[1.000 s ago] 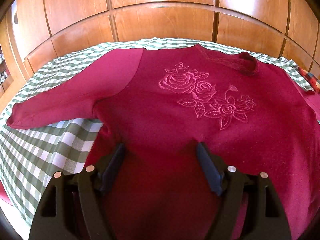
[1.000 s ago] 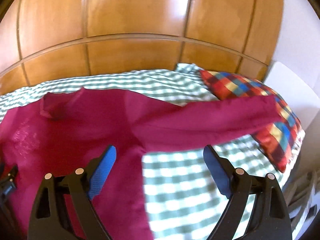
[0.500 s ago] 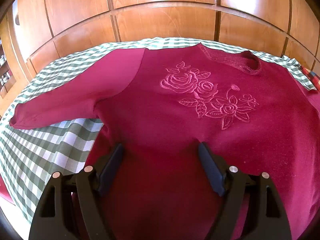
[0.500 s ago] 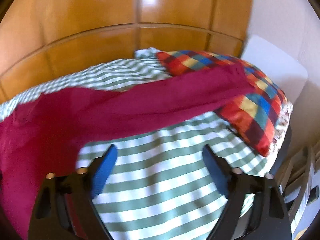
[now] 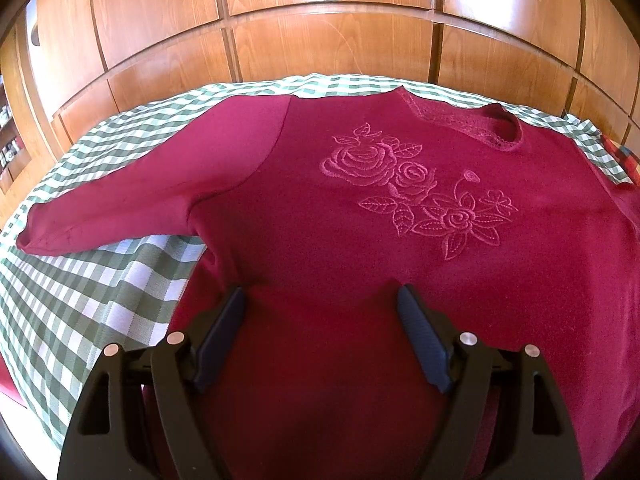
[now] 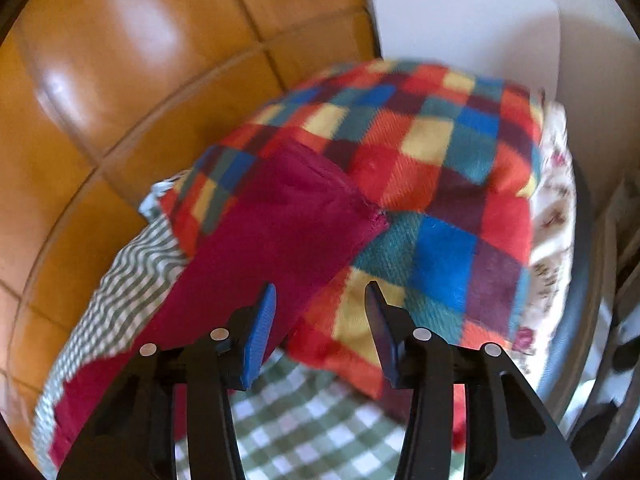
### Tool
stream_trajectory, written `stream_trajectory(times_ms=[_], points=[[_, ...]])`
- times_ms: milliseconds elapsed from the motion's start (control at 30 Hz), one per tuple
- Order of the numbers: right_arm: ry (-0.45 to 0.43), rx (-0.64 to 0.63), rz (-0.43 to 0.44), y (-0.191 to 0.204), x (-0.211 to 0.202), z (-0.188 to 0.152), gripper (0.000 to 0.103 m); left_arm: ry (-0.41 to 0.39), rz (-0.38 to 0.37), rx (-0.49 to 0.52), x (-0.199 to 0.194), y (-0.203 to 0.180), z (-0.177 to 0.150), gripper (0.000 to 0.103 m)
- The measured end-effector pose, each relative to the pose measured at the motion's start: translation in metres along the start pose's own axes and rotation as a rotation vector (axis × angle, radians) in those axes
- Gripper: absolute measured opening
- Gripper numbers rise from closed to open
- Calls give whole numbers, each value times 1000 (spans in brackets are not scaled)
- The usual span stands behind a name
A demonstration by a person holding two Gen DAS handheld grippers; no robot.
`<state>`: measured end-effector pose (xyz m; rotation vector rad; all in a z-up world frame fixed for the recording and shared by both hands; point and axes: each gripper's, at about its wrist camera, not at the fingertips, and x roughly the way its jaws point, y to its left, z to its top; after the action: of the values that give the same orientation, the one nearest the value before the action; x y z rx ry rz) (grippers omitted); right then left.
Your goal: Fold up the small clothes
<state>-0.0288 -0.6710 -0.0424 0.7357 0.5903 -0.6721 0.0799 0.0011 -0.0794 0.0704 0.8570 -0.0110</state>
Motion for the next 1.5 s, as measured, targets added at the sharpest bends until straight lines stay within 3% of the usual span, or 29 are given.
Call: stream_trajectory(times_ms=[133, 333, 567, 667, 800, 1067, 1100, 1167, 1200, 1333, 1500], points=[[-5, -17, 1, 14, 6, 11, 7, 1, -2, 0, 0, 0, 0, 79], [-71, -120, 157, 78, -45, 23, 6, 0, -10, -5, 1, 2, 0, 80], [-127, -233, 486, 189, -119, 4, 6, 0, -27, -16, 0, 3, 0, 80], [-82, -359, 633, 252, -145, -34, 6, 6, -47, -26, 0, 6, 0, 80], [40, -555, 739, 332, -152, -111, 6, 28, -93, -31, -3, 10, 5, 80], [301, -850, 814, 431, -133, -264, 7, 3, -267, -102, -32, 34, 22, 79], [324, -860, 827, 433, -133, -271, 10, 1, -287, -117, -34, 37, 25, 79], [339, -837, 845, 431, -134, -275, 48, -7, -327, -147, -36, 47, 32, 79], [329, -811, 851, 424, -135, -270, 52, -11, -344, -162, -36, 51, 36, 79], [303, -759, 805, 391, -134, -249, 53, -8, -399, -208, -29, 62, 50, 79], [278, -688, 621, 302, -115, -217, 53, 27, -430, -264, -7, 67, 64, 78]])
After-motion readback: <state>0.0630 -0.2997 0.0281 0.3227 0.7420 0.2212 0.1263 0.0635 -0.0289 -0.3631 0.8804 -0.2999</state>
